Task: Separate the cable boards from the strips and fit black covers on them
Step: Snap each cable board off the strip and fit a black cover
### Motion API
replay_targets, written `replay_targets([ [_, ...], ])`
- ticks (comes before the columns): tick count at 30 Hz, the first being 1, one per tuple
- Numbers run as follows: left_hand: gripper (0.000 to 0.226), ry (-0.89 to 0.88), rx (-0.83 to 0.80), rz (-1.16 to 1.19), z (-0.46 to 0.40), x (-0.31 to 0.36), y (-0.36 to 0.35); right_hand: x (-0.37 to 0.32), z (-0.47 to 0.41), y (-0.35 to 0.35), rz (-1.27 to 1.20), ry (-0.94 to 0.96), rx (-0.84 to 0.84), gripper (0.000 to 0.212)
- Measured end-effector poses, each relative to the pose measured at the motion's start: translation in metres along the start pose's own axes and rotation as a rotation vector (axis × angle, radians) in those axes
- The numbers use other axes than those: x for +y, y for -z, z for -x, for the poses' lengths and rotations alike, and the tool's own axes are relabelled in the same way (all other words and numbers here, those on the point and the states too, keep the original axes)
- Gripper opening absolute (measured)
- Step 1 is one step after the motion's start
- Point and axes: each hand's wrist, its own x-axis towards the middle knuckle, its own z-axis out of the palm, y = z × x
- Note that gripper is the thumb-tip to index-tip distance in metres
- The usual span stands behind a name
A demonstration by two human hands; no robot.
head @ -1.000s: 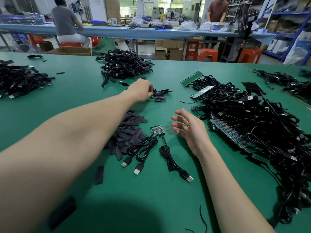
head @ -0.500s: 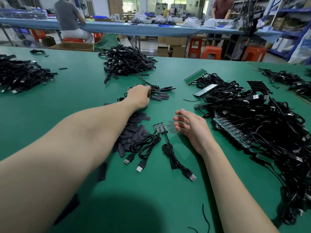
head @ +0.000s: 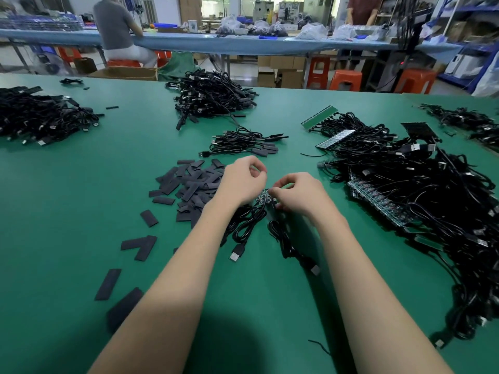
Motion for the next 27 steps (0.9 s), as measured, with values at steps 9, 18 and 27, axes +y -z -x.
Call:
replay_targets([
  [9,0.012,0.011,-0.038,0.264,0.013,0.006,-0.004,0.006,0.008,-0.004,-0.448,-0.128,0.001,0.028],
  [18,0.019,0.122,0.024,0.580,0.017,0.010,0.002,0.012,0.013,0.017,-1.056,-0.164,-0.180,0.016],
  [27,0.026,0.221,-0.321,0.981,0.027,0.021,-0.003,0.019,0.013,0.025,-1.131,-0.102,-0.263,0.008],
])
